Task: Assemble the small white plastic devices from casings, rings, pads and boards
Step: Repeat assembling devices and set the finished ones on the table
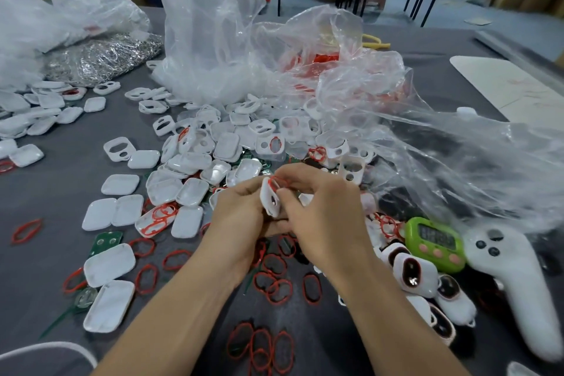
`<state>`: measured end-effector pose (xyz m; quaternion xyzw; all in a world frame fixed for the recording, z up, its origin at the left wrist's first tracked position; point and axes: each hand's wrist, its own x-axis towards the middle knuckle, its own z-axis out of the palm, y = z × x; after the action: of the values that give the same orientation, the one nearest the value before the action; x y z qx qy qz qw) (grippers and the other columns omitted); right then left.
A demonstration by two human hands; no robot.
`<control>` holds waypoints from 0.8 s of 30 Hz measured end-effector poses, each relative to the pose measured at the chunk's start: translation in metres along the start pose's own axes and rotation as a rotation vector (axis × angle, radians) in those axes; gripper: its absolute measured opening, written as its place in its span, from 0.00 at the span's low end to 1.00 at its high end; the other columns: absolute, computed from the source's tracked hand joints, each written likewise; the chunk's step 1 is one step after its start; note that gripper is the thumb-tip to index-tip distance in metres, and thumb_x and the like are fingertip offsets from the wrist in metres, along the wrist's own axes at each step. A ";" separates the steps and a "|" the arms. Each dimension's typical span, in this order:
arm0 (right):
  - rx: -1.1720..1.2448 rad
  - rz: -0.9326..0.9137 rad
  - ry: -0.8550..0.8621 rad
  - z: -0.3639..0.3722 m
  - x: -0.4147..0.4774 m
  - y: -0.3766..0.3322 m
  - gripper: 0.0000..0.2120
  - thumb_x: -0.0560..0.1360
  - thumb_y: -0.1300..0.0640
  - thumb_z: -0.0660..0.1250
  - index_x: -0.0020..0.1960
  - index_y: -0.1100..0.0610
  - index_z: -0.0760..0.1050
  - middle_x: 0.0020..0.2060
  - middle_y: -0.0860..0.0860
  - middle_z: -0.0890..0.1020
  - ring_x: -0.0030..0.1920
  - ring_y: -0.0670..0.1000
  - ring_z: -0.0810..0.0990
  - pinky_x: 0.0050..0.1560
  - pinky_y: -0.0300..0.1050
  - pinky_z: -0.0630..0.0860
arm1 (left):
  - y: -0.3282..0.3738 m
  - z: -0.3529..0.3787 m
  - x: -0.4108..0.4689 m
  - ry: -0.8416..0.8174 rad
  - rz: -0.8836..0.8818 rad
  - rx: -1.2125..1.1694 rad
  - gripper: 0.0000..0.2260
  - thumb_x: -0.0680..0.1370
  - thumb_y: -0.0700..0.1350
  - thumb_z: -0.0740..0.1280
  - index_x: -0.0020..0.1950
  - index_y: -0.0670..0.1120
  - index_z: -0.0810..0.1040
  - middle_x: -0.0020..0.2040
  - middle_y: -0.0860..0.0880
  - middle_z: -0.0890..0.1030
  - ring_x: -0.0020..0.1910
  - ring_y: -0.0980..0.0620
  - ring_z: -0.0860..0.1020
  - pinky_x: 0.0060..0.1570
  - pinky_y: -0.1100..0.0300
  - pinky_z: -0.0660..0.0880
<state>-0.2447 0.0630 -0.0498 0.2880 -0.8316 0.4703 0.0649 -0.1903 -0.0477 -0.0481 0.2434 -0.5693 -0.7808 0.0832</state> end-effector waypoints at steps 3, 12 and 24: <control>-0.102 -0.027 0.011 0.001 -0.001 -0.004 0.07 0.78 0.47 0.68 0.55 0.42 0.81 0.43 0.40 0.86 0.45 0.42 0.83 0.49 0.46 0.81 | 0.001 0.003 -0.003 -0.001 -0.011 -0.150 0.19 0.80 0.34 0.63 0.34 0.45 0.86 0.35 0.43 0.84 0.31 0.53 0.82 0.30 0.61 0.80; -0.176 -0.037 0.059 -0.006 -0.002 -0.007 0.08 0.77 0.53 0.72 0.55 0.44 0.83 0.45 0.41 0.87 0.45 0.45 0.84 0.50 0.47 0.81 | -0.003 0.004 0.002 -0.036 -0.067 -0.363 0.25 0.86 0.49 0.58 0.38 0.44 0.89 0.44 0.42 0.87 0.39 0.49 0.87 0.33 0.57 0.82; -0.148 0.050 0.001 -0.013 0.001 -0.009 0.11 0.78 0.53 0.72 0.56 0.38 0.85 0.47 0.36 0.87 0.46 0.40 0.84 0.50 0.40 0.81 | -0.009 0.008 -0.002 -0.041 -0.070 -0.447 0.14 0.85 0.42 0.59 0.61 0.37 0.81 0.58 0.39 0.85 0.57 0.46 0.85 0.45 0.57 0.83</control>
<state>-0.2426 0.0695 -0.0352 0.2614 -0.8711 0.4090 0.0748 -0.1911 -0.0367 -0.0536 0.2229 -0.3751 -0.8946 0.0962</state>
